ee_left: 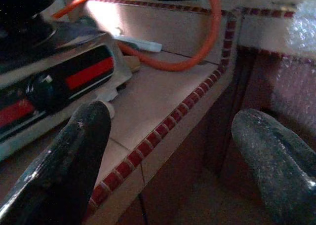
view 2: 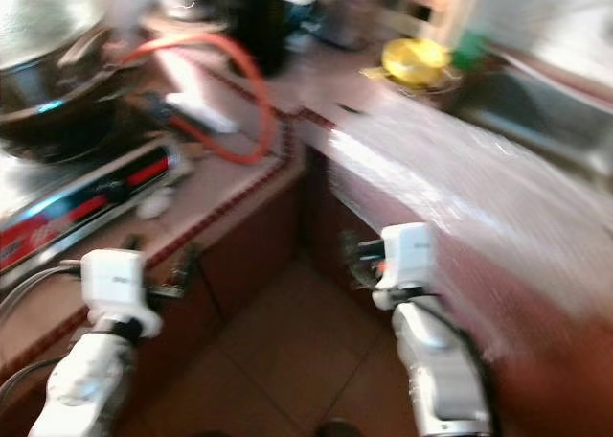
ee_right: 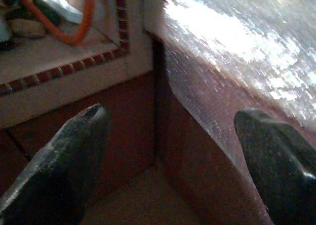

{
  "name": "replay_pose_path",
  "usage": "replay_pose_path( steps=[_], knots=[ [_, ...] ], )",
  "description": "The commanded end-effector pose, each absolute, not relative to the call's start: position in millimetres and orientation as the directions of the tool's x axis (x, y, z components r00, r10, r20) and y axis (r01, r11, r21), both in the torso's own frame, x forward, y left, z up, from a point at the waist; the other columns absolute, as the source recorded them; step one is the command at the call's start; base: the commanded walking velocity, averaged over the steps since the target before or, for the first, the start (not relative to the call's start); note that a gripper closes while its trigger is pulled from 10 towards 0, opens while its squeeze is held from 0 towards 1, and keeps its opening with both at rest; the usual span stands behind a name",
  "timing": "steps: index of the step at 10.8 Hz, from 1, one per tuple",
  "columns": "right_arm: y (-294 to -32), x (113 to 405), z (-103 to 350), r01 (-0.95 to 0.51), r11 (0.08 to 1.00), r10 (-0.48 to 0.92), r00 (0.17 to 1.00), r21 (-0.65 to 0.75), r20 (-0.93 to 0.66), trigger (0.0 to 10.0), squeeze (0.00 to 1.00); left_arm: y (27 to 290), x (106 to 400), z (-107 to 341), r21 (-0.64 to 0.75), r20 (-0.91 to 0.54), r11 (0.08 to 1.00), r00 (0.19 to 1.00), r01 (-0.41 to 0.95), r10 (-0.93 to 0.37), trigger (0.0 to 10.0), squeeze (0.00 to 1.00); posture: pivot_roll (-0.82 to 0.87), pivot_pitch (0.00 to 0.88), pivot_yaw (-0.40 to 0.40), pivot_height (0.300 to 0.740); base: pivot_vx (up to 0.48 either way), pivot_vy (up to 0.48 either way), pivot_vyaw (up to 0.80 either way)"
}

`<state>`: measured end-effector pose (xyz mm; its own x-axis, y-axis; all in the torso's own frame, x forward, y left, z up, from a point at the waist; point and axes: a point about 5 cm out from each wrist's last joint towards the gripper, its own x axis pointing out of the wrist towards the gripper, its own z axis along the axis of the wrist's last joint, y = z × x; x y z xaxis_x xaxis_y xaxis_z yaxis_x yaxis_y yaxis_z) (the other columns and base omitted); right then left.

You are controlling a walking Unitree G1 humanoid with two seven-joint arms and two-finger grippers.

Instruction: Kitchen organization

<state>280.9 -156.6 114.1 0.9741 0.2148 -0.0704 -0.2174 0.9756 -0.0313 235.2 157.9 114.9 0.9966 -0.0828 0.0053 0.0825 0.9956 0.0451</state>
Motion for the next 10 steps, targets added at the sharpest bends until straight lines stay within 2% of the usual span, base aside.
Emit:
replay_pose_path(
  steps=[1, 10],
  knots=[
    [-164.8, 279.8, 114.4, -0.189, 0.981, 0.185, 0.980, -0.038, -0.074, 10.0, 0.00, 151.8, 234.6, 116.5, 0.032, 0.012, 0.993, 0.994, 0.111, -0.111, 10.0, 0.00, -0.09, 0.154, 0.032, 0.740, 0.000, 0.000, -0.79],
    [-164.8, 279.1, 117.1, -0.187, 0.981, 0.184, 0.981, -0.043, -0.062, 10.0, 0.00, 152.6, 236.3, 118.6, 0.040, 0.020, 0.993, 0.993, 0.115, -0.116, 10.0, 0.00, -0.09, 0.147, 0.039, 0.740, 0.000, 0.000, -0.79]
  ],
)
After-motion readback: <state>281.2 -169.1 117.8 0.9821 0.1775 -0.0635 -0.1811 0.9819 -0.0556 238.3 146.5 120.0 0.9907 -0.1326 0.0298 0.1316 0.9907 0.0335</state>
